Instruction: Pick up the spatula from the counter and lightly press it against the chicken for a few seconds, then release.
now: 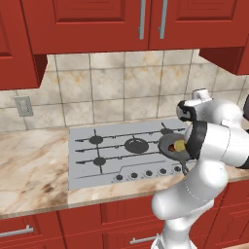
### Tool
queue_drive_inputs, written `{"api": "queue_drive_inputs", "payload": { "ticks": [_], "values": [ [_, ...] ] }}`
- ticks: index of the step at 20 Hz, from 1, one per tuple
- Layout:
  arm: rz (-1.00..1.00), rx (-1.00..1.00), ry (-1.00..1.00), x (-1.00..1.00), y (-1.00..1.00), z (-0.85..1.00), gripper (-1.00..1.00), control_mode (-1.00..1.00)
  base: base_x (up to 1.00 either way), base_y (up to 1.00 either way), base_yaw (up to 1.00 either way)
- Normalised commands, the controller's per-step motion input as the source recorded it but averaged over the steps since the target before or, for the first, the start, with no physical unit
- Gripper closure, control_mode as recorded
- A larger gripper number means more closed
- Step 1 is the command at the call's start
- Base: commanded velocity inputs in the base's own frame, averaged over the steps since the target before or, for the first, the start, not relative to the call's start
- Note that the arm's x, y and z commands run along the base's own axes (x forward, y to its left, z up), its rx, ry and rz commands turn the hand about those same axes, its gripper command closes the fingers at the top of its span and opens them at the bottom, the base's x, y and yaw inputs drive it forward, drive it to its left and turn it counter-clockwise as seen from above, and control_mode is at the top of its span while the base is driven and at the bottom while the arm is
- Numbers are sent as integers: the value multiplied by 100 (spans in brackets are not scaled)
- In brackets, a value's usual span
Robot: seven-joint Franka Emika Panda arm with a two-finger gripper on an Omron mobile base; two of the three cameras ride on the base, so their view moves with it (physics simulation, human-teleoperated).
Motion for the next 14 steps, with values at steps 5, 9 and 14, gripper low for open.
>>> {"api": "queue_drive_inputs", "payload": {
  "ticks": [5, 9, 14],
  "values": [
    [6, 2, 0, 17, 0, -6, 100, -100, 0, 0, 0],
    [6, 4, 0, 23, 0, -3, 100, -100, 0, 0, 0],
    [6, 3, 0, 24, 0, -13, 100, -100, 0, 0, 0]
  ]
}}
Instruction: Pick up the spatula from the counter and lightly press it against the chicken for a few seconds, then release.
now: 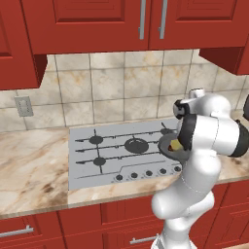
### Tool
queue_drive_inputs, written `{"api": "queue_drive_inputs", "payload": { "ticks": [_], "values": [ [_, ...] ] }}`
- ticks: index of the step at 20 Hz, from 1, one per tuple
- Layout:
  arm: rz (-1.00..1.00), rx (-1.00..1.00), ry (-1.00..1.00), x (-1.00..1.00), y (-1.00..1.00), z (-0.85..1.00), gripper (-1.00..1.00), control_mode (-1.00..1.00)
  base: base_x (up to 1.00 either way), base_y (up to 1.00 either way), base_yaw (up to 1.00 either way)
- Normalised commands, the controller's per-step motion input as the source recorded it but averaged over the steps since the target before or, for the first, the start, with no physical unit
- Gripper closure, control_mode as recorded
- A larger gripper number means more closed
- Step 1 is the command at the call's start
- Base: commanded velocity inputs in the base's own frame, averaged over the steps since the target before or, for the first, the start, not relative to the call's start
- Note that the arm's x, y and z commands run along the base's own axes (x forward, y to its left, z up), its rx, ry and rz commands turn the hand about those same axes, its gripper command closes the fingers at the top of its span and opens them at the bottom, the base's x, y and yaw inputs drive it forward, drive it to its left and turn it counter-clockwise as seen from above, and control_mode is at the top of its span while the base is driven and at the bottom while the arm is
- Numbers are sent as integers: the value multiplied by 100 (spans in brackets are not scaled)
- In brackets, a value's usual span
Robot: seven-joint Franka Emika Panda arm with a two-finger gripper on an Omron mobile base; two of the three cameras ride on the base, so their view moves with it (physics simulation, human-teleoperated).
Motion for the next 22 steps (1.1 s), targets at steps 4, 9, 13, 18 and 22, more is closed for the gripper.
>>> {"api": "queue_drive_inputs", "payload": {
  "ticks": [4, 9, 13, 18, 22],
  "values": [
    [6, 2, 0, 27, 0, -22, 100, -100, 0, 0, 0],
    [6, 2, 0, 25, -1, -18, 100, -100, 0, 0, 0],
    [5, 2, 0, 20, -5, -14, 100, -100, 0, 0, 0],
    [4, 2, 0, 17, -8, -13, 100, -100, 0, 0, 0],
    [2, 1, 0, 11, -10, -14, 100, -100, 0, 0, 0]
  ]
}}
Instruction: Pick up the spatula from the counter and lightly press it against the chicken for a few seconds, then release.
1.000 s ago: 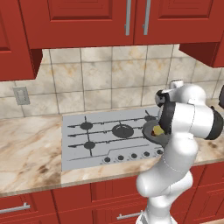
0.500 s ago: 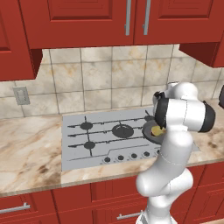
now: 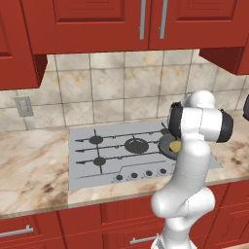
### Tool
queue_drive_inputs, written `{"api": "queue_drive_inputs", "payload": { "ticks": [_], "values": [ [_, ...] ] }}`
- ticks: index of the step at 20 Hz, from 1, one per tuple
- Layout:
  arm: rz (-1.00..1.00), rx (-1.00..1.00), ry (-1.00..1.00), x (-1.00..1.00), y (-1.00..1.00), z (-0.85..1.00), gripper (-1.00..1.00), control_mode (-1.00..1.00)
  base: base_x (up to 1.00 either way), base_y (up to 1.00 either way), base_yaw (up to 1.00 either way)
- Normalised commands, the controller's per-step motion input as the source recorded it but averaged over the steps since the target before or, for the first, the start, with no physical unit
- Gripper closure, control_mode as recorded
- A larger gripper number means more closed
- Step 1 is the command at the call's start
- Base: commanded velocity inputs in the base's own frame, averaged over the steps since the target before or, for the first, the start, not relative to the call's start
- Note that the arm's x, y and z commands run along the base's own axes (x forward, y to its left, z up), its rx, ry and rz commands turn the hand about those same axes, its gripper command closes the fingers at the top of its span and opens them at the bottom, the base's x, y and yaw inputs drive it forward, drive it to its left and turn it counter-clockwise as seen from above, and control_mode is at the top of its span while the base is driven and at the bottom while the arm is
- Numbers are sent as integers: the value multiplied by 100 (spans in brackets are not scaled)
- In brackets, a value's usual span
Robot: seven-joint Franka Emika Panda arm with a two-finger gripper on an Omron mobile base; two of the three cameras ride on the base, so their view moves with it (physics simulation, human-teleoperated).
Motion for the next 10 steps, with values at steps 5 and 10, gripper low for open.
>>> {"api": "queue_drive_inputs", "payload": {
  "ticks": [5, 10],
  "values": [
    [1, 0, 0, 2, -8, -9, 100, -100, 0, 0, 0],
    [1, 0, 0, 2, -4, -7, 100, -100, 0, 0, 0]
  ]
}}
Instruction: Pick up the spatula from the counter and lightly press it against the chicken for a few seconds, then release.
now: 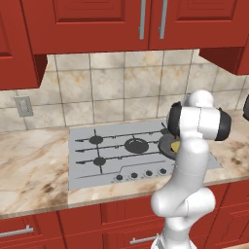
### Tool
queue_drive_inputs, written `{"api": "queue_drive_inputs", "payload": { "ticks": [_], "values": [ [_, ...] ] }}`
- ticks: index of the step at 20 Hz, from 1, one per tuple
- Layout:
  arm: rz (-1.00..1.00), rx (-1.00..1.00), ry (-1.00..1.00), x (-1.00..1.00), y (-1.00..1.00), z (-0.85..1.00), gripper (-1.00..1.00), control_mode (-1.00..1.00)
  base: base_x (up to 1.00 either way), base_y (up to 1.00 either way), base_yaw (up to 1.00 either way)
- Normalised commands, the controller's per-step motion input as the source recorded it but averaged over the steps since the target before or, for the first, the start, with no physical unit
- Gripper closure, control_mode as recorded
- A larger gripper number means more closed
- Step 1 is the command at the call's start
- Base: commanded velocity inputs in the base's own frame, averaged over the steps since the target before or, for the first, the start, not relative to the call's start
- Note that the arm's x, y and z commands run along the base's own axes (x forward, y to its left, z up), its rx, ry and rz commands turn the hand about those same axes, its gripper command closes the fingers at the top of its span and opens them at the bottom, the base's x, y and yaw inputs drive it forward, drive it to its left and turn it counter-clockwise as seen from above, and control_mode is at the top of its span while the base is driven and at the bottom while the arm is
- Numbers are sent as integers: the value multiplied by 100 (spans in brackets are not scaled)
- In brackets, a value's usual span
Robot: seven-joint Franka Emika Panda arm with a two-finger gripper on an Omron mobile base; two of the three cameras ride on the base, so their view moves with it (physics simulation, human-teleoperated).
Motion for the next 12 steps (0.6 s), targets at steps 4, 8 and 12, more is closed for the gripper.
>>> {"api": "queue_drive_inputs", "payload": {
  "ticks": [4, 8, 12],
  "values": [
    [0, 0, 0, 2, -2, -6, 100, -100, 0, 0, 0],
    [0, 0, 0, 1, -3, -6, 100, -100, 0, 0, 0],
    [0, 0, 0, 0, -5, -5, 100, -100, 0, 0, 0]
  ]
}}
